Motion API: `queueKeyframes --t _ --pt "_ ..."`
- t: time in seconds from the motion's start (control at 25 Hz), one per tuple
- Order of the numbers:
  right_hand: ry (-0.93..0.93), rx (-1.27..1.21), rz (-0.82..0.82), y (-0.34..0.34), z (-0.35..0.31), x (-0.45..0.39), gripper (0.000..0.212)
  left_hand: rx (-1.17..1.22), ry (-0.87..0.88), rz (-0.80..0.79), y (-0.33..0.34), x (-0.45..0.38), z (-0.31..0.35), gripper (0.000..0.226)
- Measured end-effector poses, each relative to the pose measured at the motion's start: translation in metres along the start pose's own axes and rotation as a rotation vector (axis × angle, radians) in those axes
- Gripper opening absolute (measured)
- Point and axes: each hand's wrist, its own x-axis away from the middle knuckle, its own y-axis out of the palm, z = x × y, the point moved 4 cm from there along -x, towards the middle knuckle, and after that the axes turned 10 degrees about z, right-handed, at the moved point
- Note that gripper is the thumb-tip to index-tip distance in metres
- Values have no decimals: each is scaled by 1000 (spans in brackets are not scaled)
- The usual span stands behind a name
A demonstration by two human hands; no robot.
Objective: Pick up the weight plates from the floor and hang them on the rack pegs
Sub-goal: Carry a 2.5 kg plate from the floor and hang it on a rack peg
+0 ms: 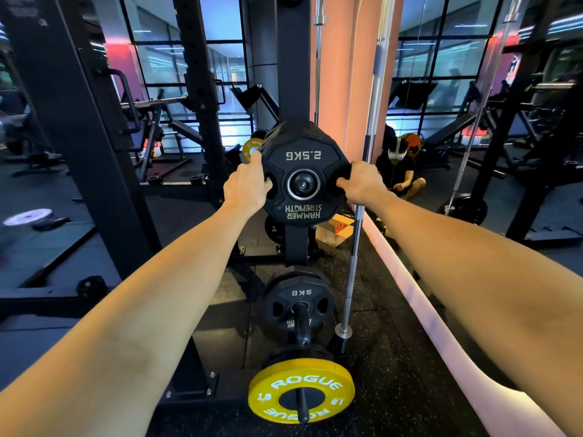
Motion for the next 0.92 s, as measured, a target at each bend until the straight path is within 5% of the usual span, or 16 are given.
queueKeyframes --t 0.4,0.6,0.92 --pt "50 -71 -39 3 1 -1 17 99 -71 -151 -8 -5 -8 51" --pt "82 -177 -119 1 8 9 36 338 -238 -266 -11 -1 -21 61" --pt "101 -50 -330 31 57 105 59 251 -314 -503 39 108 -45 49"
